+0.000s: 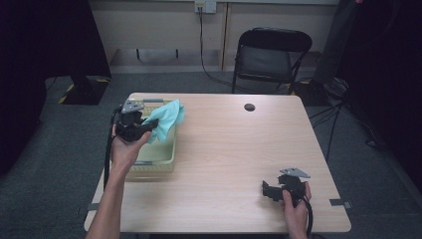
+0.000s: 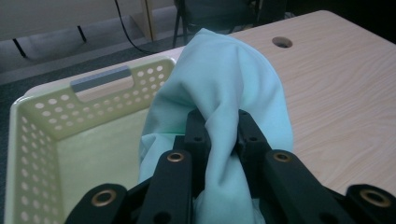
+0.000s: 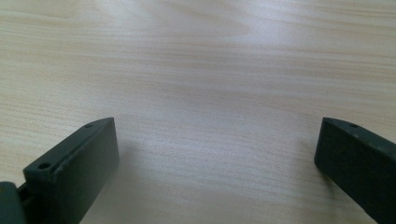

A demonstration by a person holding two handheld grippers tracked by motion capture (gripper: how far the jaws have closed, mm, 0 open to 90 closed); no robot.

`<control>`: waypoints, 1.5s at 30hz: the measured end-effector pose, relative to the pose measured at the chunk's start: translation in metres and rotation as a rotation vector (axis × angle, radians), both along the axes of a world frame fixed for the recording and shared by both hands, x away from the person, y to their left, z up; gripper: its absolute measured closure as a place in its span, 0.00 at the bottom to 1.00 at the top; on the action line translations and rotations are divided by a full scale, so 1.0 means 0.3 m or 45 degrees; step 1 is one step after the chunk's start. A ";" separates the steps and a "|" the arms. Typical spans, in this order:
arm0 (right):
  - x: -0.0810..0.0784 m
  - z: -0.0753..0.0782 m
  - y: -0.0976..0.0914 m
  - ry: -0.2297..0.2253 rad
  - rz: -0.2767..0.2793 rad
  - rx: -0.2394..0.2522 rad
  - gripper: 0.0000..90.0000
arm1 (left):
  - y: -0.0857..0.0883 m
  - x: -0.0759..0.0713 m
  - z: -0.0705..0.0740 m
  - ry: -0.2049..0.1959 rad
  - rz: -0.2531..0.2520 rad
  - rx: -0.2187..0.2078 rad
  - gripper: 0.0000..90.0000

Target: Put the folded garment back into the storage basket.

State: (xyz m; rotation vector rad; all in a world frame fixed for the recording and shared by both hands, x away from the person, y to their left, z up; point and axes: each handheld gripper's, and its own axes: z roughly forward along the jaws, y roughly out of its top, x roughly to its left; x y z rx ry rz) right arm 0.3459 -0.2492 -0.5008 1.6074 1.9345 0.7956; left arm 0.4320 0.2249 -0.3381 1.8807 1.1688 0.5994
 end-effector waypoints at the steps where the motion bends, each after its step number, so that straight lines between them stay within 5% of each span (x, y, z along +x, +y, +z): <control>1: 0.000 0.000 0.000 0.000 0.000 0.000 0.00 | 0.010 0.001 -0.002 -0.001 0.005 0.001 0.88; 22: 0.000 0.000 0.000 0.000 -0.001 0.001 0.00 | 0.135 0.048 -0.099 0.087 0.083 0.028 0.88; 33: 0.000 0.000 0.000 0.001 0.000 0.001 0.00 | 0.158 0.104 -0.174 0.136 0.105 0.025 0.87; 45: 0.000 0.000 0.001 0.002 0.006 0.002 0.00 | 0.128 0.145 -0.227 0.214 0.096 0.106 0.87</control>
